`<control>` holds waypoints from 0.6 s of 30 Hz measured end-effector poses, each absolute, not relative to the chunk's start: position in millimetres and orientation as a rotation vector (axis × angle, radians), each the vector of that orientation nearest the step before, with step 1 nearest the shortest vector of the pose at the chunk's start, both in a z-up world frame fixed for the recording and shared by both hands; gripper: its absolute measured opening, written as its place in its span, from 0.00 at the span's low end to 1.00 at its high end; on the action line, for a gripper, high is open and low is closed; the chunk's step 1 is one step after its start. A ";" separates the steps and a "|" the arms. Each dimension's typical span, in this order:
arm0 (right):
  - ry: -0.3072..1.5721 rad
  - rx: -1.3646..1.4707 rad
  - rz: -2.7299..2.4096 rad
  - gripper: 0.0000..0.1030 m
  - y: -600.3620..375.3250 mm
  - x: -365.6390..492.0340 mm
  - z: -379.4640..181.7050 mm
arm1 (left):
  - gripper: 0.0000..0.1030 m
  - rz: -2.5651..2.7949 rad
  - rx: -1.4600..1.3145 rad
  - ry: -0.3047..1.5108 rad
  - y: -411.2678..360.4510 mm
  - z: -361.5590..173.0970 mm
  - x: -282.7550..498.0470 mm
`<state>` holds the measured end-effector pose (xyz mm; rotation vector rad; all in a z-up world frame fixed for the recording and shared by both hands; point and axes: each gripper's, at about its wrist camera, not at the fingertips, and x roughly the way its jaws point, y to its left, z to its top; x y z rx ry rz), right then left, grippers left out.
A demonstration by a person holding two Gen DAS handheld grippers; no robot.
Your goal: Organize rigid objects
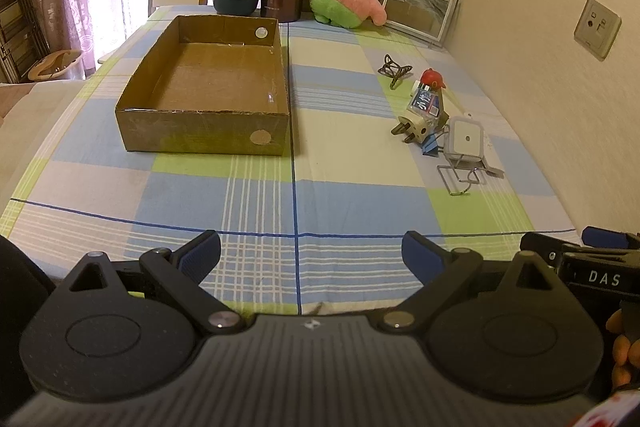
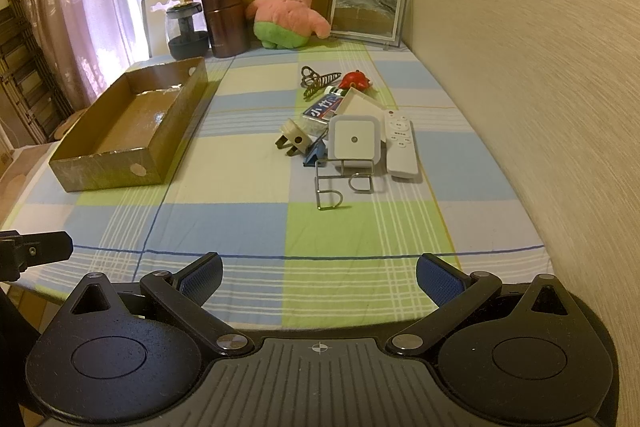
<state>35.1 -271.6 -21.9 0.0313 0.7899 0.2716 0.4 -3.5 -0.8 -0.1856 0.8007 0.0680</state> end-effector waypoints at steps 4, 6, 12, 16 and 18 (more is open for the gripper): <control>0.790 0.032 0.272 0.98 -271.5 34.9 -21.7 | 0.93 0.069 -0.181 0.801 -4.0 -1.4 0.2; 0.790 0.032 0.271 0.98 -271.3 35.0 -21.8 | 0.93 0.070 -0.178 0.800 -4.0 -2.3 -0.2; 0.790 0.030 0.271 0.98 -271.2 34.8 -21.4 | 0.93 0.071 -0.170 0.801 -3.7 -4.3 -0.8; 0.789 0.031 0.271 0.98 -271.2 34.8 -21.4 | 0.93 0.072 -0.161 0.806 -4.4 -6.5 -0.7; 0.790 0.031 0.271 0.98 -271.2 35.1 -21.5 | 0.93 0.071 -0.157 0.808 -4.8 -6.5 -0.2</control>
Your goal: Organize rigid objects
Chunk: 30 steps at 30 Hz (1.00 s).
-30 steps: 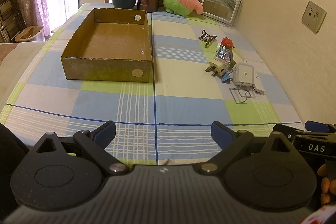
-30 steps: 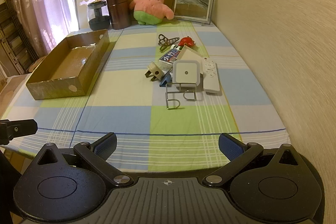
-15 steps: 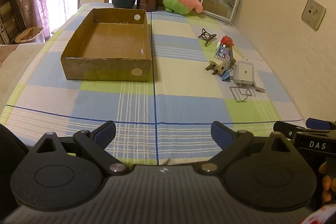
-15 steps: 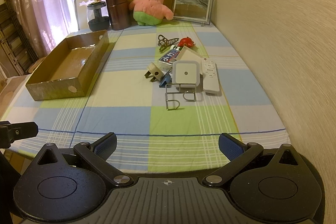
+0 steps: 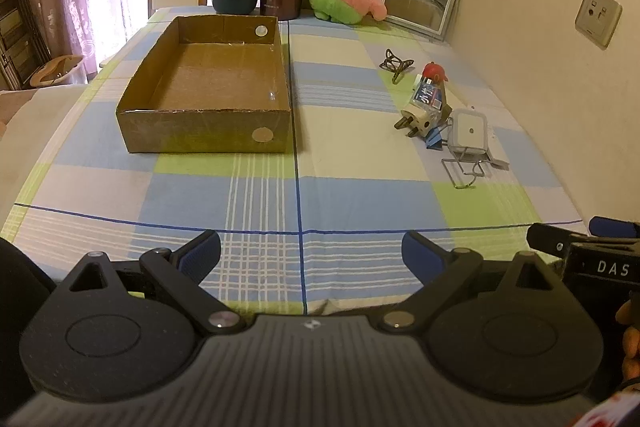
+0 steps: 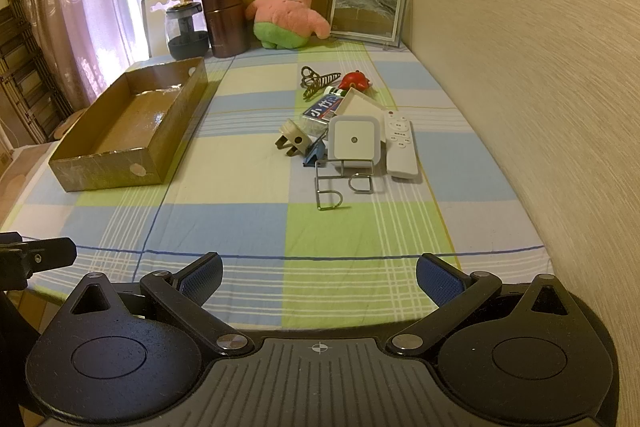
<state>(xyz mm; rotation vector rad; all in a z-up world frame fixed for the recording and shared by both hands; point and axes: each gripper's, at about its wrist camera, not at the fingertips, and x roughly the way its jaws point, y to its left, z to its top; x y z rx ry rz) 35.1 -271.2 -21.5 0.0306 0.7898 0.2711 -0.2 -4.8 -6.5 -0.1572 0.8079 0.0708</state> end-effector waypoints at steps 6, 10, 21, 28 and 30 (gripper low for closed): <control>0.789 0.032 0.271 0.98 -271.5 35.1 -21.6 | 0.93 0.071 -0.155 0.809 -5.3 -6.2 0.4; 0.789 0.031 0.271 0.98 -271.3 35.0 -21.5 | 0.93 0.071 -0.155 0.809 -5.3 -6.3 0.4; 0.789 0.032 0.270 0.98 -271.8 35.4 -21.6 | 0.93 0.071 -0.155 0.808 -5.3 -6.6 0.3; 0.789 0.032 0.270 0.98 -271.5 35.2 -21.3 | 0.93 0.072 -0.152 0.808 -6.5 -6.5 1.4; 0.789 0.034 0.270 0.98 -272.8 36.4 -21.5 | 0.93 0.072 -0.152 0.808 -6.6 -6.5 1.4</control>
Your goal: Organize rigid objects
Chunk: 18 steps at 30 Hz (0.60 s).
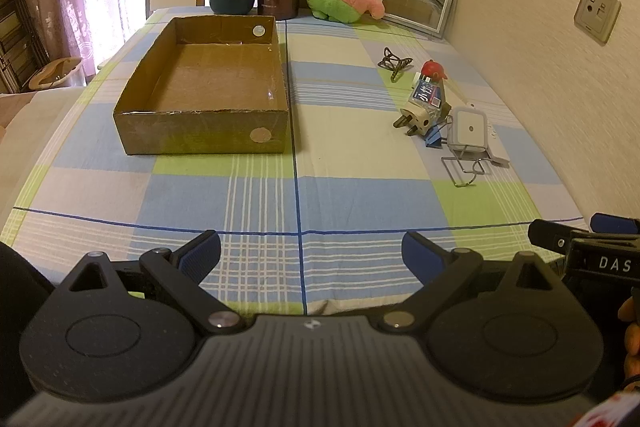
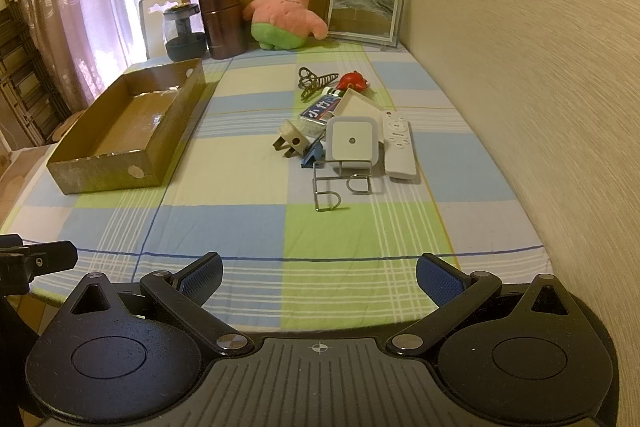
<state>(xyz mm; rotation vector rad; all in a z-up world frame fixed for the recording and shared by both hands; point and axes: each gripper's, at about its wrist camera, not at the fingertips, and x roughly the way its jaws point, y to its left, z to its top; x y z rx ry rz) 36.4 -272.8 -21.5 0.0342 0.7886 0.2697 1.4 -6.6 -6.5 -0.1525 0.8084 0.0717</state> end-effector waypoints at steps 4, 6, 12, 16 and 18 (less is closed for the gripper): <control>0.789 0.034 0.268 0.98 -273.0 36.9 -21.5 | 0.93 0.071 -0.155 0.805 -6.9 -6.2 2.6; 0.789 0.038 0.265 0.98 -276.5 37.9 -20.4 | 0.93 0.069 -0.156 0.804 -7.2 -6.4 4.2; 0.788 0.082 0.252 0.98 -285.5 43.1 -19.0 | 0.92 0.049 -0.147 0.802 -7.3 -6.6 11.9; 0.775 0.105 0.240 0.98 -290.8 48.2 -16.9 | 0.92 0.033 -0.148 0.803 -9.7 -7.0 21.4; 0.766 0.114 0.239 0.98 -293.5 52.8 -16.4 | 0.92 0.027 -0.150 0.802 -11.1 -8.1 27.6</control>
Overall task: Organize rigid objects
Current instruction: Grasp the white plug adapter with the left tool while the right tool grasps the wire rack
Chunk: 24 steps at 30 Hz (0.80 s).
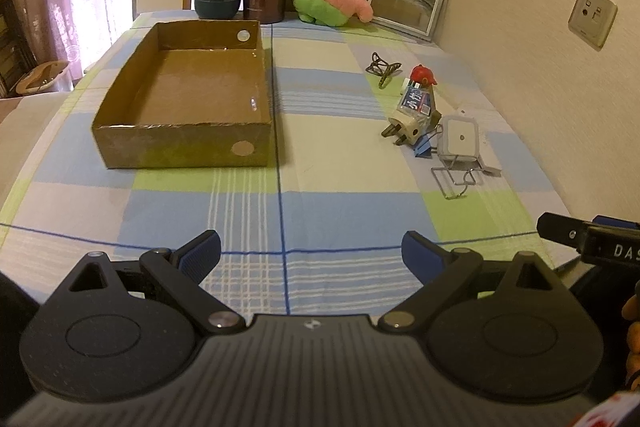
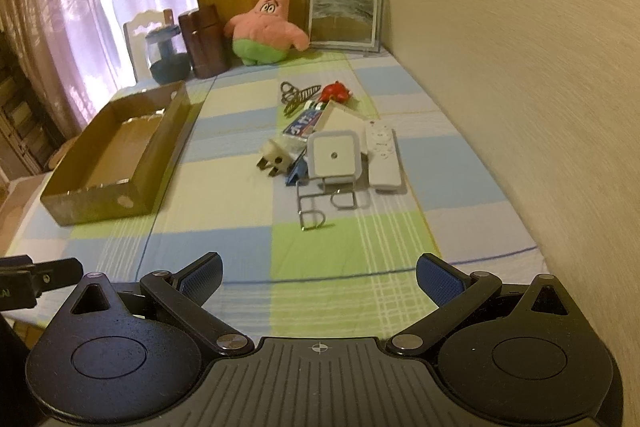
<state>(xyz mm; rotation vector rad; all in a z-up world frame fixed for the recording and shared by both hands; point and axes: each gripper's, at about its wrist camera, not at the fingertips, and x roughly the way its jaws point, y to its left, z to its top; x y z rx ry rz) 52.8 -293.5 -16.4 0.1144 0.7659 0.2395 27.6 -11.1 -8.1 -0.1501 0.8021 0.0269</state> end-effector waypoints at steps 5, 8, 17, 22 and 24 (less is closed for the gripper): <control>0.744 0.111 0.233 0.98 -298.4 68.9 -17.2 | 0.92 -0.010 -0.144 0.803 -17.5 -13.9 49.2; 0.736 0.114 0.235 0.98 -300.8 81.4 -21.3 | 0.92 -0.033 -0.132 0.794 -23.1 -18.9 66.2; 0.739 0.125 0.243 0.98 -300.5 128.0 -47.8 | 0.93 -0.109 -0.067 0.715 -37.8 -30.7 122.1; 0.750 0.105 0.257 0.97 -294.1 151.5 -63.2 | 0.93 -0.228 0.019 0.705 -46.3 -39.9 155.7; 0.751 0.090 0.260 0.97 -291.2 159.1 -68.1 | 0.93 -0.263 0.043 0.712 -48.7 -45.1 169.3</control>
